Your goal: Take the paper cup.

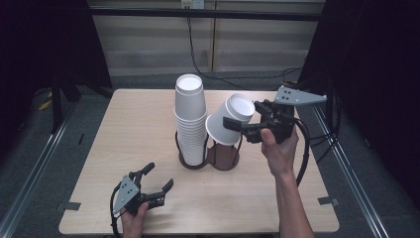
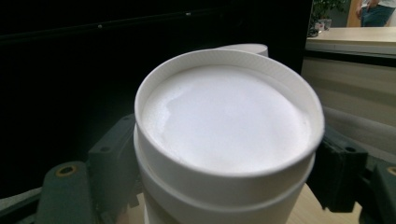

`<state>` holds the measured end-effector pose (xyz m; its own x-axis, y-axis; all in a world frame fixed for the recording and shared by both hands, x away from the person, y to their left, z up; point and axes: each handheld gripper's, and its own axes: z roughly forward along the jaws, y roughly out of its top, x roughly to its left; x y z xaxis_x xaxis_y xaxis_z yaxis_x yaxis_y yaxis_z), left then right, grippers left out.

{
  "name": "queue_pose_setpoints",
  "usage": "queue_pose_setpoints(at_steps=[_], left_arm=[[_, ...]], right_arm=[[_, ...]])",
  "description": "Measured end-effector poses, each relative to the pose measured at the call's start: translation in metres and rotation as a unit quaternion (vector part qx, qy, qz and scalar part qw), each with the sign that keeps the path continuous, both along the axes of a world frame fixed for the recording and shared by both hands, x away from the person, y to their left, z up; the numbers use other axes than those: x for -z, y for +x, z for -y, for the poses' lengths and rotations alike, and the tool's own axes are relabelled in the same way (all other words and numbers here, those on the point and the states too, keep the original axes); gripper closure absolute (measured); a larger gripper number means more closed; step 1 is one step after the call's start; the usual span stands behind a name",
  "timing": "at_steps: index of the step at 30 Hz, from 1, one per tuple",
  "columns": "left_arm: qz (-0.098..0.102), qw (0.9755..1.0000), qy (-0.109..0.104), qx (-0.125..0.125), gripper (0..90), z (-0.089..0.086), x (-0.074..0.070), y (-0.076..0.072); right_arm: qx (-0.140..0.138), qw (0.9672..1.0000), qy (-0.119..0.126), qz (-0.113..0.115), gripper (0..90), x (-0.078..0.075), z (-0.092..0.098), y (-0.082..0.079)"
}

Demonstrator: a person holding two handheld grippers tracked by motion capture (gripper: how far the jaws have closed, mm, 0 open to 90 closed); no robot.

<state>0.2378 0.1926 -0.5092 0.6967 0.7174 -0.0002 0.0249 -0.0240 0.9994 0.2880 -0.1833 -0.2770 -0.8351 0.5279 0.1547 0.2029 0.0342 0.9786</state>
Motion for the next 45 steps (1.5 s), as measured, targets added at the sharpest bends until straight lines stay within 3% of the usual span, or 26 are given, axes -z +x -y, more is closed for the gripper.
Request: queue_pose_setpoints(at_steps=[11, 17, 20, 23, 24, 27, 31, 33, 38, 43, 45], left_arm=[[0.001, 1.0, -0.007, -0.003, 16.6, 0.0, 0.0, -0.001], [-0.015, 0.9998, 0.009, 0.01, 16.2, 0.006, -0.001, 0.002], [-0.012, 0.9994, 0.016, 0.03, 15.8, 0.006, -0.004, 0.003], [-0.026, 0.9992, 0.004, 0.032, 15.9, 0.008, -0.007, 0.002], [-0.025, 0.9989, 0.012, 0.037, 15.9, 0.007, -0.009, 0.002], [-0.036, 0.9983, -0.005, 0.047, 16.0, 0.008, -0.013, 0.0], [-0.039, 0.9975, 0.002, 0.059, 16.3, 0.01, -0.02, -0.003], [-0.03, 0.9973, 0.017, 0.065, 16.3, 0.011, -0.025, -0.003], [-0.025, 0.9963, 0.007, 0.081, 16.3, 0.018, -0.035, -0.007], [-0.016, 0.9951, 0.017, 0.096, 16.3, 0.026, -0.042, -0.008], [-0.014, 0.9948, 0.012, 0.1, 16.2, 0.028, -0.045, -0.009]], right_arm=[[-0.012, 0.9999, 0.005, -0.011, 21.8, 0.026, -0.011, -0.008], [-0.022, 0.9995, 0.004, -0.024, 21.9, 0.043, -0.016, -0.009], [-0.029, 0.9991, -0.001, -0.031, 21.9, 0.052, -0.023, -0.01], [-0.036, 0.9986, -0.006, -0.037, 21.9, 0.061, -0.028, -0.012], [-0.036, 0.9986, -0.006, -0.037, 21.9, 0.061, -0.028, -0.012], [-0.043, 0.9983, -0.012, -0.038, 21.9, 0.066, -0.033, -0.013], [-0.049, 0.9976, -0.007, -0.047, 22.0, 0.075, -0.036, -0.012], [-0.052, 0.9972, -0.009, -0.052, 22.0, 0.079, -0.038, -0.013], [-0.06, 0.9967, -0.007, -0.055, 22.0, 0.086, -0.043, -0.015], [-0.072, 0.9955, -0.011, -0.06, 22.0, 0.094, -0.05, -0.016], [-0.074, 0.9952, -0.016, -0.061, 22.0, 0.098, -0.054, -0.016]])
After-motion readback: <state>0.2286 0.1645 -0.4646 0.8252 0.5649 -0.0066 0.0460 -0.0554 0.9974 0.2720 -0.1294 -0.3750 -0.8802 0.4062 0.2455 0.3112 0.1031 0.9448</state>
